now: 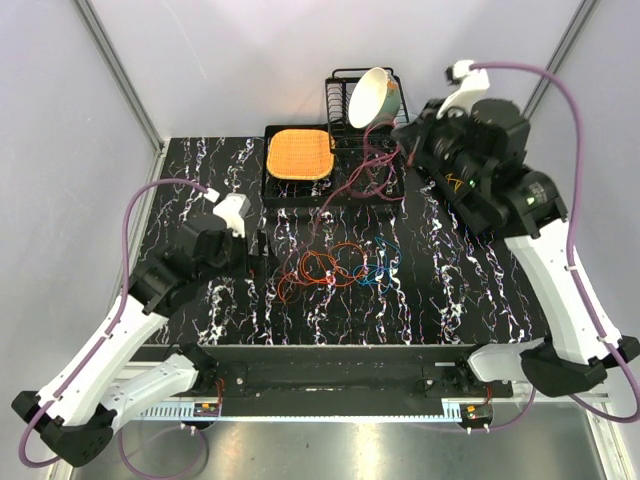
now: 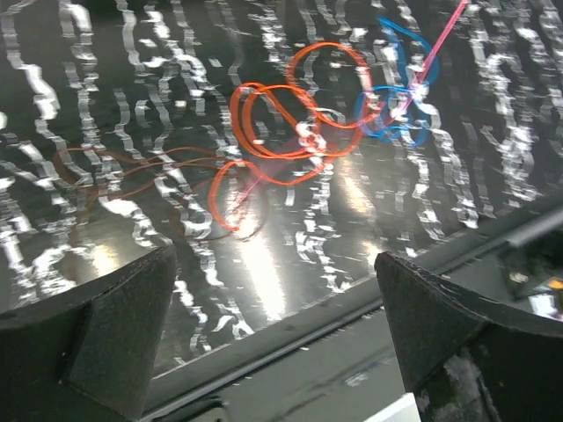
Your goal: Untangle the cables
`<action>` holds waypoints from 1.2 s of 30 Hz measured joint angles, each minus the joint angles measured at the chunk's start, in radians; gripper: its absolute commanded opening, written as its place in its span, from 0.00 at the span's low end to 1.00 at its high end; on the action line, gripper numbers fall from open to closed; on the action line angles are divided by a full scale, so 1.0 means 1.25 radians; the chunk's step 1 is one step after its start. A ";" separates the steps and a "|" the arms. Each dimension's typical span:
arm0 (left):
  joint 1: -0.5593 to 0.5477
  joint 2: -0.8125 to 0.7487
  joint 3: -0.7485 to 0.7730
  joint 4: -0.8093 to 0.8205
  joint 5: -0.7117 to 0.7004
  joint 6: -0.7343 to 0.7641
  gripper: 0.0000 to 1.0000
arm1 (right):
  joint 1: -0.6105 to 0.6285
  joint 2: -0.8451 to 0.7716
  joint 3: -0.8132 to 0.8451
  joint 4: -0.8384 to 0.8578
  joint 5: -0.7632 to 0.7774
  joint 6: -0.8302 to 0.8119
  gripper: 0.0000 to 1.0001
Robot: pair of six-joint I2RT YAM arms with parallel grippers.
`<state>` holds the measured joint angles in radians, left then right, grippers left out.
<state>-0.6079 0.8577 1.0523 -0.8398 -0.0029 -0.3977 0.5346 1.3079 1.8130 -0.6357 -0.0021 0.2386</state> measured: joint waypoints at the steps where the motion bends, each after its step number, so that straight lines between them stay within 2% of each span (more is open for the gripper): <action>1: 0.000 -0.007 -0.009 -0.002 -0.012 0.006 0.99 | -0.015 0.009 0.021 -0.009 0.013 0.000 0.00; 7: 0.000 -0.031 -0.071 -0.012 -0.074 0.027 0.99 | -0.116 0.082 0.198 -0.090 0.081 0.003 0.00; 13: 0.000 -0.042 -0.095 -0.017 -0.093 0.033 0.99 | -0.158 0.191 0.458 -0.174 0.145 0.000 0.00; 19: 0.000 -0.052 -0.104 -0.014 -0.100 0.035 0.99 | -0.226 0.251 0.618 -0.222 0.212 -0.007 0.00; 23: 0.000 -0.052 -0.106 -0.012 -0.100 0.035 0.99 | -0.248 0.251 0.620 -0.232 0.269 -0.019 0.00; 27: 0.000 -0.057 -0.108 -0.007 -0.101 0.035 0.99 | -0.273 0.252 0.569 -0.236 0.325 -0.038 0.00; 36: 0.000 -0.084 -0.116 -0.002 -0.105 0.035 0.99 | -0.391 0.275 0.499 -0.251 0.378 -0.054 0.00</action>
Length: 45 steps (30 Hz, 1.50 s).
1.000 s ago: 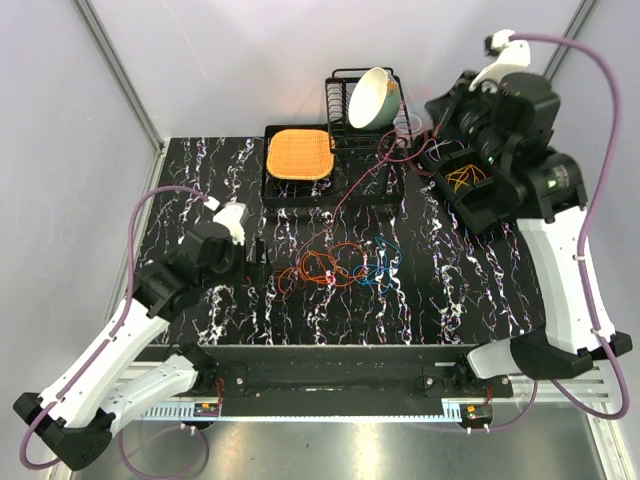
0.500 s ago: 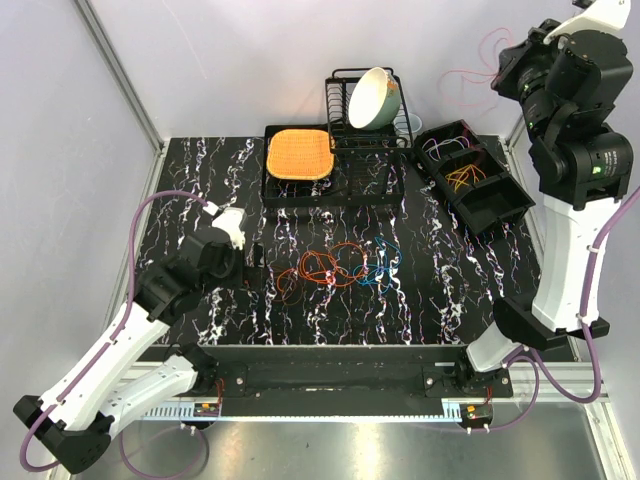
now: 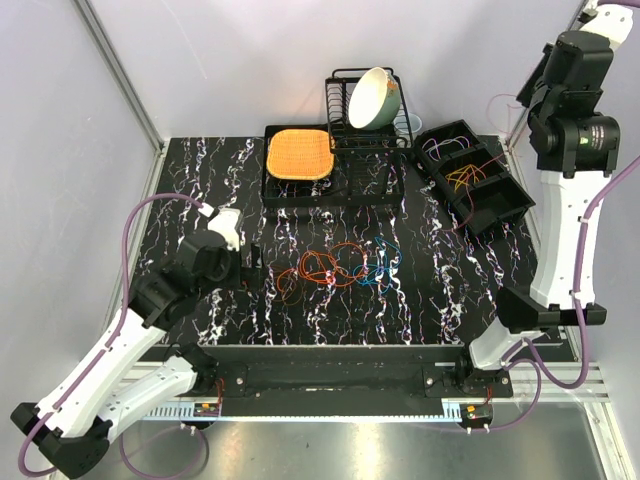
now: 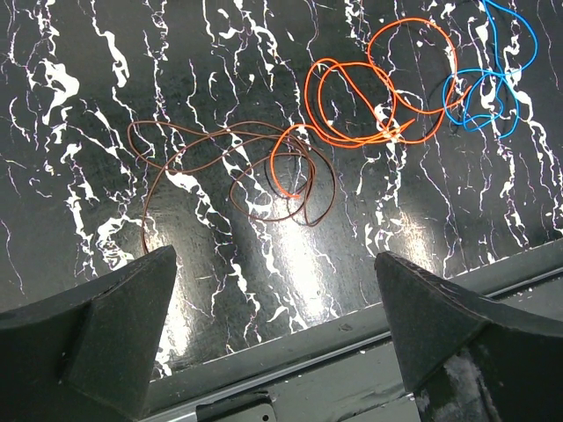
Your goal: Untangle the cables
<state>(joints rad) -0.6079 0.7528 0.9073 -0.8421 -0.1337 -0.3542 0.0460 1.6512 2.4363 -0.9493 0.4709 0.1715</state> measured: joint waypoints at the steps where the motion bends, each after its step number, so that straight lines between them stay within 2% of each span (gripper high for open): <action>1: 0.000 -0.001 0.000 0.000 -0.001 0.000 0.99 | -0.009 0.003 -0.004 0.000 0.001 -0.001 0.00; 23: 0.000 -0.009 0.000 0.002 -0.003 0.000 0.99 | -0.162 0.051 -0.044 0.001 -0.038 0.015 0.00; 31: 0.000 -0.010 0.000 0.004 -0.005 0.000 0.99 | -0.179 0.093 -0.078 0.002 -0.064 0.039 0.00; 36: 0.000 -0.015 0.000 0.004 -0.006 0.000 0.99 | -0.182 0.097 -0.144 0.007 -0.064 0.072 0.00; 45: 0.000 -0.045 -0.001 0.005 -0.008 0.000 0.99 | -0.198 0.093 -0.396 0.073 -0.100 0.158 0.00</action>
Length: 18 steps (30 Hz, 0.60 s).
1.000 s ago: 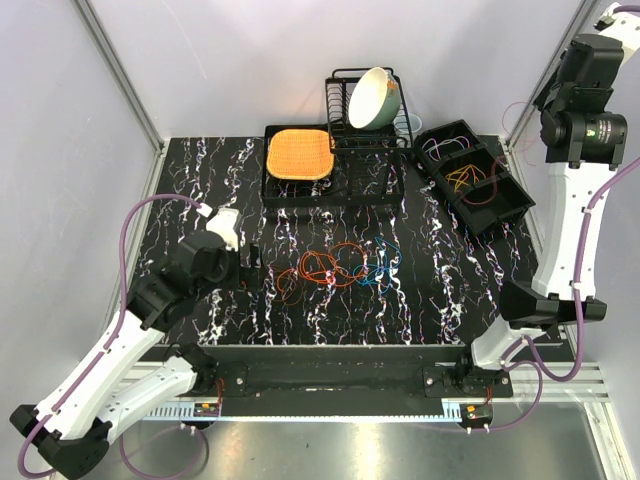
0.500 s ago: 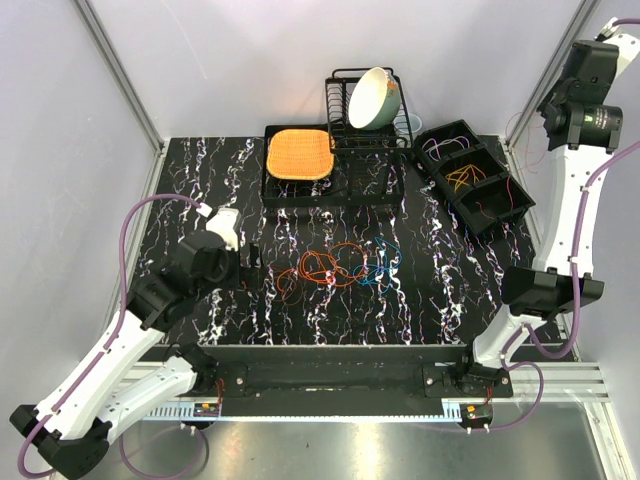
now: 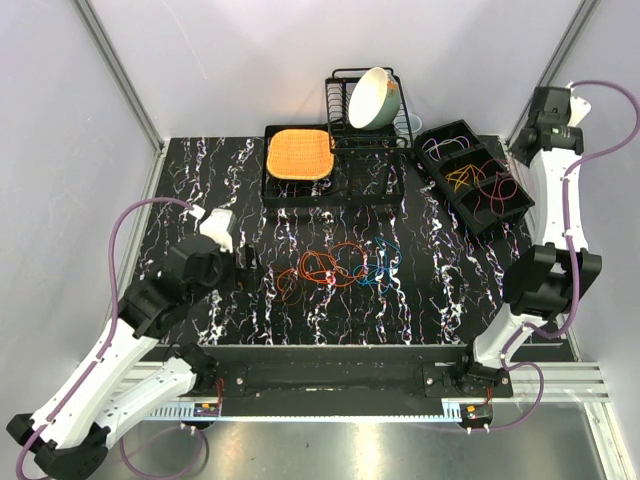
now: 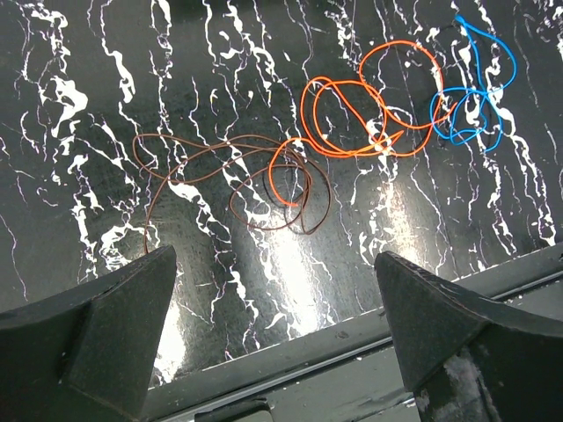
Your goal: Untangle the cables
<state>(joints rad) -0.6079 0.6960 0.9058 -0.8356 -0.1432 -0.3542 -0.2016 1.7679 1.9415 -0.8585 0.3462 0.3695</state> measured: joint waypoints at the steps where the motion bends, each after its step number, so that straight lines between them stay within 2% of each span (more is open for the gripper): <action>1: 0.000 -0.002 0.000 0.000 0.000 0.000 0.99 | -0.003 0.000 -0.023 0.003 -0.001 0.008 0.00; 8: 0.000 -0.011 0.000 0.000 -0.001 0.000 0.99 | -0.034 -0.001 -0.124 0.048 -0.017 0.040 0.00; 18: -0.001 -0.011 0.000 0.000 -0.001 0.000 0.99 | -0.052 0.000 -0.132 0.106 -0.096 0.050 0.00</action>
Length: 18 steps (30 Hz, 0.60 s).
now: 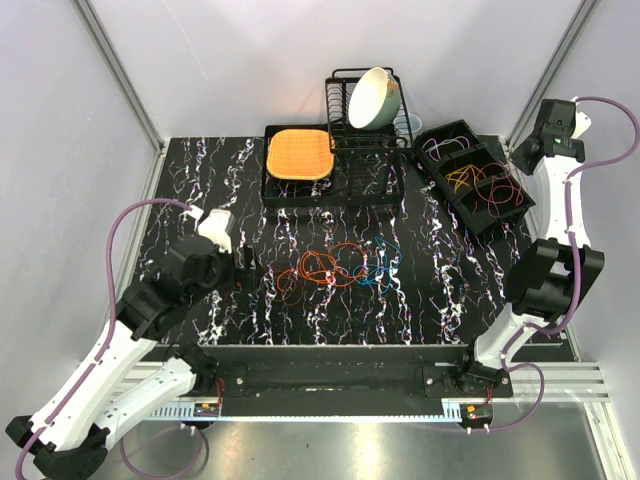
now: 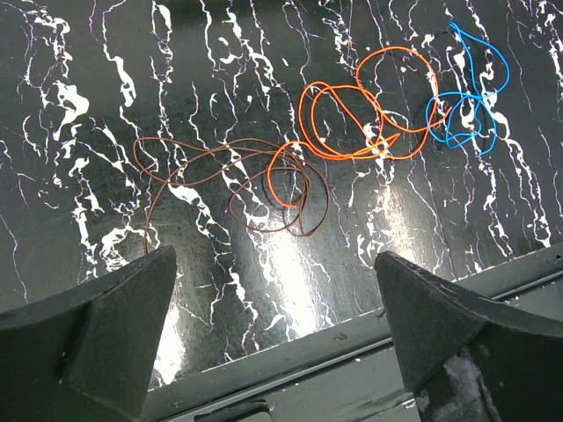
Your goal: Untangle the cables
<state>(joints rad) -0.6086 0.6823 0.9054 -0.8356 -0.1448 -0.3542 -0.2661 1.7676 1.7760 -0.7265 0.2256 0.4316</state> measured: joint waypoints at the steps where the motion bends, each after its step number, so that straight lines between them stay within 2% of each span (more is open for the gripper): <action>1: 0.000 0.000 0.000 0.000 0.000 0.000 0.99 | -0.001 0.001 0.000 0.004 -0.011 0.003 0.00; 8: 0.000 0.000 0.000 0.000 -0.002 0.000 0.99 | -0.004 0.023 -0.005 0.037 -0.057 0.012 0.00; 18: 0.000 0.000 0.000 0.000 -0.007 0.000 0.99 | -0.030 0.034 -0.108 0.062 -0.018 0.016 0.00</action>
<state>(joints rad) -0.6086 0.6819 0.9054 -0.8356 -0.1539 -0.3542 -0.3031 1.8099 1.6413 -0.6491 0.2031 0.4522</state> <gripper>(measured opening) 0.987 0.011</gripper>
